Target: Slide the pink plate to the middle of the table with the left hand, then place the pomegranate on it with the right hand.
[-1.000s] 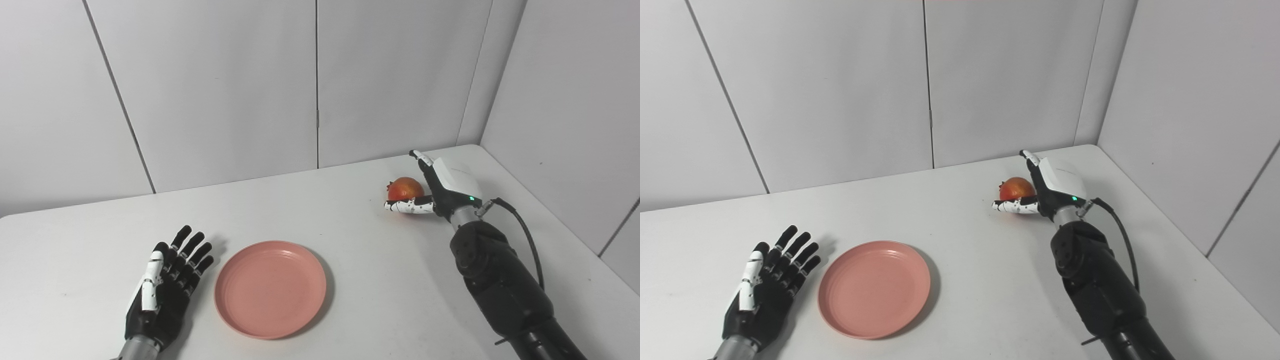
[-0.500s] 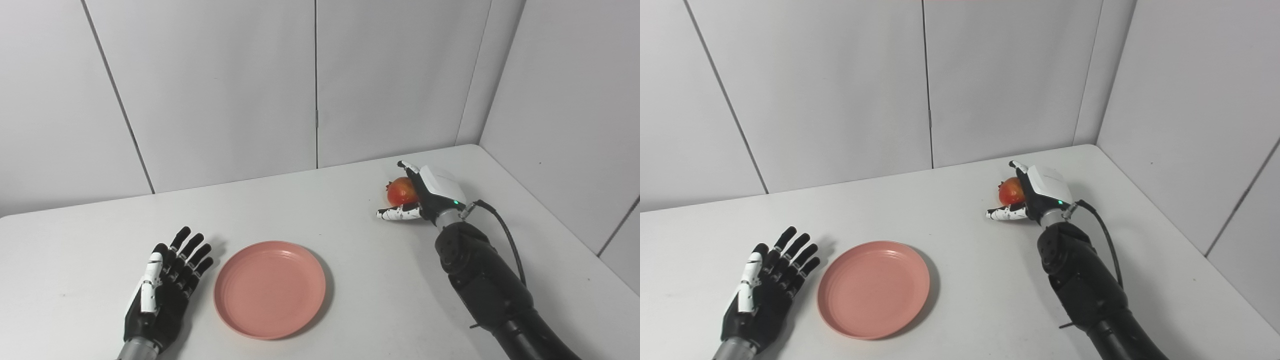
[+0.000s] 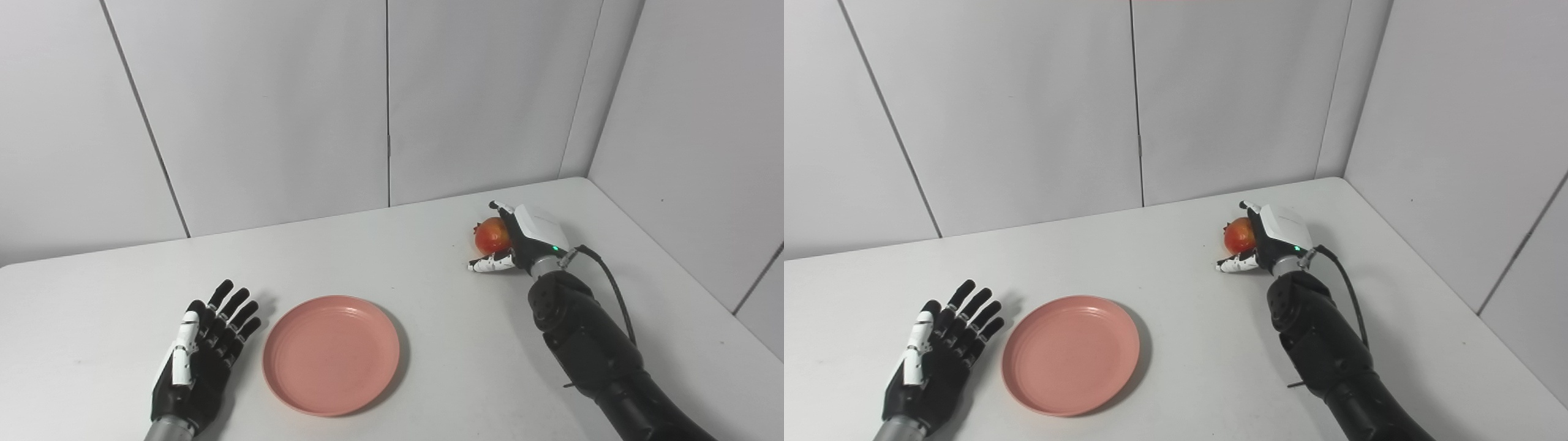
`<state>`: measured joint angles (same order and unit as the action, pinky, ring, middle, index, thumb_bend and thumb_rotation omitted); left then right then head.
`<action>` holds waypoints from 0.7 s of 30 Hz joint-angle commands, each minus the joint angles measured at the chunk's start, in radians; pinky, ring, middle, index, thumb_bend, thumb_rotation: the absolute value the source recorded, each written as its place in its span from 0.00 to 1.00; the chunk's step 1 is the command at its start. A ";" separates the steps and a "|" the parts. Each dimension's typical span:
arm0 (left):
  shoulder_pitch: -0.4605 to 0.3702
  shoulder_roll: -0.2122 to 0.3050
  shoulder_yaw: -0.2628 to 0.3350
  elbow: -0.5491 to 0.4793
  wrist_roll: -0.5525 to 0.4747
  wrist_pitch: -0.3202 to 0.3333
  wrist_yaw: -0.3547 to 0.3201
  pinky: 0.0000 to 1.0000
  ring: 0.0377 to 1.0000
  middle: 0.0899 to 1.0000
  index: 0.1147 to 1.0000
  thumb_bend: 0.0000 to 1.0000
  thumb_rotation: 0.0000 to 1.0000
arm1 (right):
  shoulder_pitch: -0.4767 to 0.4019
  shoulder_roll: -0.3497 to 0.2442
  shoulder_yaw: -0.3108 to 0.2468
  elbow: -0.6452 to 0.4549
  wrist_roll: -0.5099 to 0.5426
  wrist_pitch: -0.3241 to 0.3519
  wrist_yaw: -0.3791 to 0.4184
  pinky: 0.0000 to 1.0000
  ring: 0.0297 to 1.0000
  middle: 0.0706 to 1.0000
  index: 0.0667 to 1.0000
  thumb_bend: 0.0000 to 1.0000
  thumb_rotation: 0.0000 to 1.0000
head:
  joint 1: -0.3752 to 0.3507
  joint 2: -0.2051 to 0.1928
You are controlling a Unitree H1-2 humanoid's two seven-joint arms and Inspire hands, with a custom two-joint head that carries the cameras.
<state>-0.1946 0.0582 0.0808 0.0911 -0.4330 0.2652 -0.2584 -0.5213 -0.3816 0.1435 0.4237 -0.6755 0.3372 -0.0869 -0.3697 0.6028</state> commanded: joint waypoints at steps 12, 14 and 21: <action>0.008 0.004 -0.010 -0.009 0.016 0.037 0.021 0.92 0.90 0.91 0.90 0.38 1.00 | -0.058 0.012 -0.033 0.018 0.074 -0.087 -0.134 0.37 0.44 0.48 0.50 0.50 0.12 | 0.010 0.005; 0.008 0.004 -0.012 -0.011 0.017 0.038 0.023 0.91 0.90 0.91 0.90 0.38 1.00 | -0.059 0.013 -0.029 0.017 0.080 -0.083 -0.134 0.37 0.44 0.48 0.50 0.49 0.12 | 0.012 0.006; 0.003 -0.001 -0.016 -0.002 0.024 0.036 0.030 0.91 0.90 0.91 0.90 0.38 1.00 | -0.057 0.014 -0.026 -0.009 0.081 -0.054 -0.133 0.35 0.42 0.46 0.49 0.47 0.11 | 0.023 0.004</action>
<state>-0.1928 0.0577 0.0721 0.0817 -0.4281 0.2729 -0.2424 -0.5291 -0.3574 0.1235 0.4496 -0.5904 0.2896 -0.2036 -0.3467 0.6075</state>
